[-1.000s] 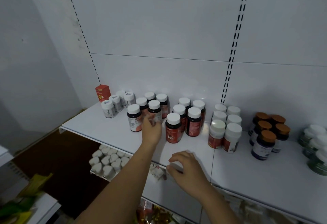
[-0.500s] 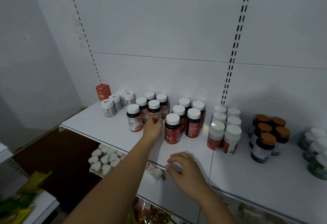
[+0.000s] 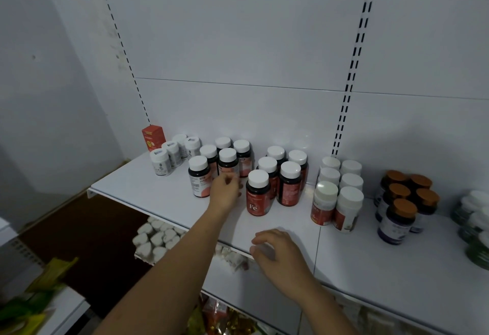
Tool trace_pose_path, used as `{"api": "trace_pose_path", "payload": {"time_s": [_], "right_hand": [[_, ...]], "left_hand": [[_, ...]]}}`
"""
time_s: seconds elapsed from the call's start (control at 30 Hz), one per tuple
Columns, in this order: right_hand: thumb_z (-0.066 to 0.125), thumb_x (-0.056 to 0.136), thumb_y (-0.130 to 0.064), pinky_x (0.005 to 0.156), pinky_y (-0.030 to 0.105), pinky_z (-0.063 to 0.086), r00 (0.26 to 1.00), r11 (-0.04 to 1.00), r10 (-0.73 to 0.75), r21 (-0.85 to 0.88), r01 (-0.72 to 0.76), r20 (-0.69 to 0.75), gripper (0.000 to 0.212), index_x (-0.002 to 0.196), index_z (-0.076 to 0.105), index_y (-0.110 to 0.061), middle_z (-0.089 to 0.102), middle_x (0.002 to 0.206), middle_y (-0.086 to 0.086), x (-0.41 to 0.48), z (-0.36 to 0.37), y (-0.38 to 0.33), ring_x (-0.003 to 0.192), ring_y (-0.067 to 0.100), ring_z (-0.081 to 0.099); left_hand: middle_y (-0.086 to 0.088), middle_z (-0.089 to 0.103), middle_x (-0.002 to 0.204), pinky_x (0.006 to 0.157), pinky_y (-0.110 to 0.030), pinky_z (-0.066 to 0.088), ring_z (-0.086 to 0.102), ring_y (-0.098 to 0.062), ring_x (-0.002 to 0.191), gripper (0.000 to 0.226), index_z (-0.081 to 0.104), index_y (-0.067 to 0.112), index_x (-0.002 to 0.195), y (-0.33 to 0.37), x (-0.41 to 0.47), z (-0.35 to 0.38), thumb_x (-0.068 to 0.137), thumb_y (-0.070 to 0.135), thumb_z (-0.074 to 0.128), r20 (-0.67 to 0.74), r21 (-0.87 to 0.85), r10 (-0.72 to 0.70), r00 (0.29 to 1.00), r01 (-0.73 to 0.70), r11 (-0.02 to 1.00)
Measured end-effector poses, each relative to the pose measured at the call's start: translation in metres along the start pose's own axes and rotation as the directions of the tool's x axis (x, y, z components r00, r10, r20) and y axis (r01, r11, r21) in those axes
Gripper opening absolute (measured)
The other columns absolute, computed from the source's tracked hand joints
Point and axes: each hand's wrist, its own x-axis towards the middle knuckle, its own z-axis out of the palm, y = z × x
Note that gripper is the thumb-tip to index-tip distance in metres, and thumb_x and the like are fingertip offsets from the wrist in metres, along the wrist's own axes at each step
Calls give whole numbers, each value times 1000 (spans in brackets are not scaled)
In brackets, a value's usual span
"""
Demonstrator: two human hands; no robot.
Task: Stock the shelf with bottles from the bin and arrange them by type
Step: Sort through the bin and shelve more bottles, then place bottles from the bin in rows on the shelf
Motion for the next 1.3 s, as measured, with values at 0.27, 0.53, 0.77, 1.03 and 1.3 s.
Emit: {"api": "trace_pose_path", "payload": {"time_s": [0.27, 0.53, 0.77, 1.03, 1.3], "right_hand": [[69, 97, -33, 99, 9, 42, 1000, 998, 4, 57, -4, -2, 14, 111, 73, -35, 64, 114, -18, 0, -2, 2, 114, -5, 56], [67, 99, -32, 92, 1, 38, 1000, 996, 15, 83, -16, 15, 12, 109, 71, -38, 63, 115, -18, 0, -5, 1, 114, -12, 53], [67, 99, -32, 91, 0, 38, 1000, 996, 20, 86, -22, 22, 13, 111, 72, -35, 62, 116, -18, 0, -6, 1, 113, -12, 53], [68, 98, -35, 105, 19, 46, 999, 998, 19, 63, -22, 45, 17, 114, 70, -37, 61, 116, -22, 0, -9, -4, 115, -4, 56], [59, 97, -50, 108, 31, 49, 960, 976, -218, 20, 217, 175, 44, 140, 55, -40, 54, 131, -21, -9, 48, -64, 125, -2, 50]], "left_hand": [[0, 53, 157, 127, -44, 29, 47, -19, 146, 67, 50, 13, 155, 23, 22, 16, 111, 58, 27, 377, -140, -192, 906, 260, 955], [-2, 29, 171, 131, -41, 19, 31, -18, 157, 86, 34, 9, 162, 40, 33, 29, 106, 71, 14, 448, -188, -199, 872, 310, 932], [-1, 37, 168, 131, -44, 22, 38, -16, 153, 99, 35, 9, 162, 28, 39, 21, 97, 83, 25, 458, -107, -144, 877, 215, 971], [20, 52, 154, 120, -31, 34, 46, 1, 141, 52, 51, 37, 153, 57, -71, -69, 110, 59, 32, 236, 276, 302, 924, -362, 890], [8, 50, 155, 112, -39, 45, 46, -13, 142, 69, 36, 36, 158, 4, -160, -212, 99, 70, 46, 169, 791, 317, 933, -321, 522]]}}
